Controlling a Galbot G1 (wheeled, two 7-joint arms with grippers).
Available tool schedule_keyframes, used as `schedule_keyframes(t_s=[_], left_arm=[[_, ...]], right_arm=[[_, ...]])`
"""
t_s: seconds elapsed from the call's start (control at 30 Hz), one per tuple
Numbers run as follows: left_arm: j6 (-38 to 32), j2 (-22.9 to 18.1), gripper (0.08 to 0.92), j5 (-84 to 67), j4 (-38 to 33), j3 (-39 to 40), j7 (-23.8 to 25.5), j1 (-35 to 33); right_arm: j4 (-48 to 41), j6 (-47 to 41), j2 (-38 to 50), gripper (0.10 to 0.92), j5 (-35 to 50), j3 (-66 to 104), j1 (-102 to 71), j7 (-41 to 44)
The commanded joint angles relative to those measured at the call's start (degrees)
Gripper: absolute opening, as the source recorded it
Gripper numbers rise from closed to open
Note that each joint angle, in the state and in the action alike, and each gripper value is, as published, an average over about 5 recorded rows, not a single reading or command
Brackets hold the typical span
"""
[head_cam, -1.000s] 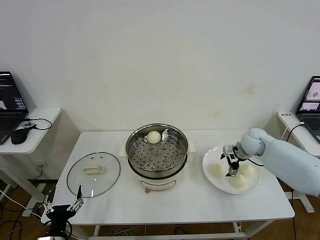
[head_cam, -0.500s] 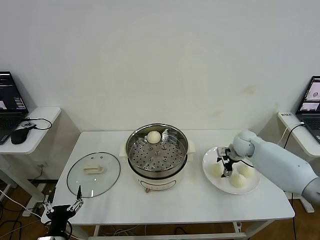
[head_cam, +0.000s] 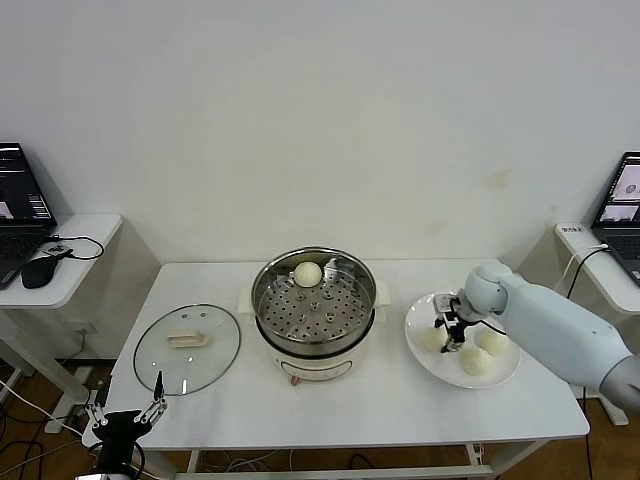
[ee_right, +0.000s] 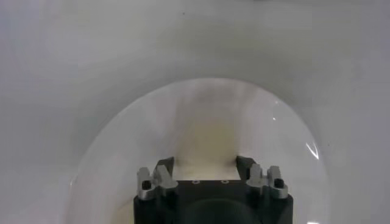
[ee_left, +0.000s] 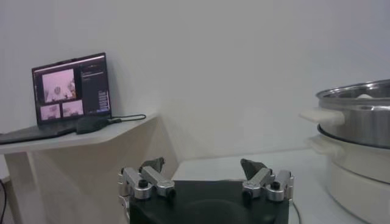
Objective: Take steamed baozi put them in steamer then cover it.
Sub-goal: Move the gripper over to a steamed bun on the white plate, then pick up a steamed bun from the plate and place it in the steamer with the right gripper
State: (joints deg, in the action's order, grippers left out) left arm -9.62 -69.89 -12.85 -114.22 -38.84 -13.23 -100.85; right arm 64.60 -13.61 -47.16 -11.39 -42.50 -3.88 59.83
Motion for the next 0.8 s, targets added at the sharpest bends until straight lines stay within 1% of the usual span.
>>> schedule_keyframes(t_s=[0.03, 0.2, 0.37, 0.6, 0.8], left_arm=[[0.0, 0.0, 0.823, 0.0, -0.1, 0.0, 0.0, -0.1], [0.0, 0.0, 0.823, 0.0, -0.5, 0.0, 0.0, -0.1], [0.0, 0.2, 0.823, 0.0, -0.5, 0.2, 0.0, 0.1], [0.0, 0.9, 0.823, -0.1, -0.4, 0.7, 0.0, 0.6], [0.1, 1.2, 0.823, -0.1, -0.4, 1.5, 0.0, 1.3]], right_arm=[[-0.2, 0.1, -0.3, 0.565, -0.1, 0.2, 0.0, 0.0], [1.7, -0.3, 0.9, 0.567, 0.8, -0.2, 2.5, 0.5], [6.0, -1.9, 4.2, 0.569, 4.7, -2.7, 9.7, 1.1], [14.6, -5.1, 9.5, 0.578, 15.0, -13.6, 26.2, 0.9], [17.9, -9.6, 6.7, 0.587, 23.6, -20.8, 38.9, -0.9]])
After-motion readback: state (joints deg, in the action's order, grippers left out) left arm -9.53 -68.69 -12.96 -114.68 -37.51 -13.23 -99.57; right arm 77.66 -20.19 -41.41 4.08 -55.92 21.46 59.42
